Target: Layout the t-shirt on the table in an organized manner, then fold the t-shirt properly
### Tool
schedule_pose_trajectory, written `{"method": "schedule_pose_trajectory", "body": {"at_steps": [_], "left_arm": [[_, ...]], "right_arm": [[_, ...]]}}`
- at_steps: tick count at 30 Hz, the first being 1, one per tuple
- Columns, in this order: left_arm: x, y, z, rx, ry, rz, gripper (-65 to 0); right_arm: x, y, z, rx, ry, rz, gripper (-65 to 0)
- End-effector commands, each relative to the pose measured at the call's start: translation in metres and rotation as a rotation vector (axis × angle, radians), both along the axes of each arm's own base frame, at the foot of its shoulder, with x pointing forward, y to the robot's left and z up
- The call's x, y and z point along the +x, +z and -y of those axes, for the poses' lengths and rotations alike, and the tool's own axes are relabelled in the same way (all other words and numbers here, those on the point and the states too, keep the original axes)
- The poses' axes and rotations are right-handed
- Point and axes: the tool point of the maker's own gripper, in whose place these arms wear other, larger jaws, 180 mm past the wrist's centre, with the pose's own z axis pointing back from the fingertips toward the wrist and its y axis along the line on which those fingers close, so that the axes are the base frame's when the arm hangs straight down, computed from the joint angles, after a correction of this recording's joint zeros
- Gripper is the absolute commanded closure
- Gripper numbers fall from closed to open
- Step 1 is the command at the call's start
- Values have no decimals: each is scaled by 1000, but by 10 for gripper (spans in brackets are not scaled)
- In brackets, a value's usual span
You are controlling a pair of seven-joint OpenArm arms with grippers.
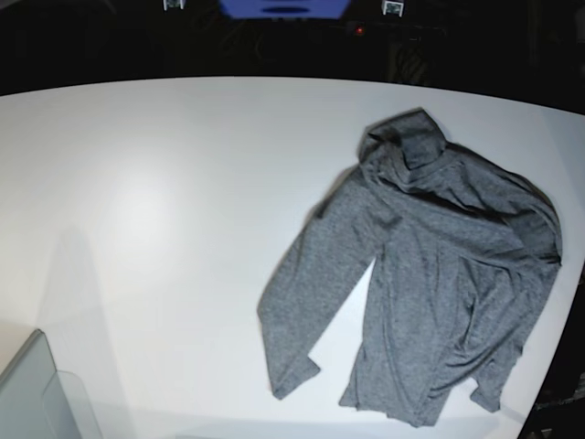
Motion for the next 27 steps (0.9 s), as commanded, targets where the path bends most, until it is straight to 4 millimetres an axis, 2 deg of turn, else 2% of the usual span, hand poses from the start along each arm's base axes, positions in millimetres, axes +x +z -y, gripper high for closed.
{"method": "schedule_pose_trajectory", "body": {"at_steps": [1, 4, 6, 8, 9, 11, 18, 25, 27], "left_arm": [[-17, 5, 1, -2, -2, -15, -1], [-24, 18, 5, -14, -5, 17, -1], [-26, 32, 10, -25, -7, 55, -1], [-26, 47, 14, -37, -8, 94, -1], [-20, 58, 13, -38, -15, 129, -1], [-12, 80, 10, -40, -31, 187, -1], [26, 158, 25, -84, -40, 384, -1], [52, 210, 34, -111, -36, 504, -1], [60, 224, 36, -117, -35, 537, -1]], "right_arm": [[-14, 3, 3, 0, 3, -19, 0], [-15, 3, 4, -1, 4, -22, 0], [-26, 6, 3, 0, 6, -31, 0], [-21, 14, 3, -1, 12, 1, 0], [-20, 21, 3, 0, 15, 21, 0], [-5, 41, 6, -4, 34, 95, 0], [67, 140, -6, 9, 74, 399, 0], [132, 220, -18, 23, 93, 649, 0], [150, 239, -27, 44, 100, 715, 0]]}}
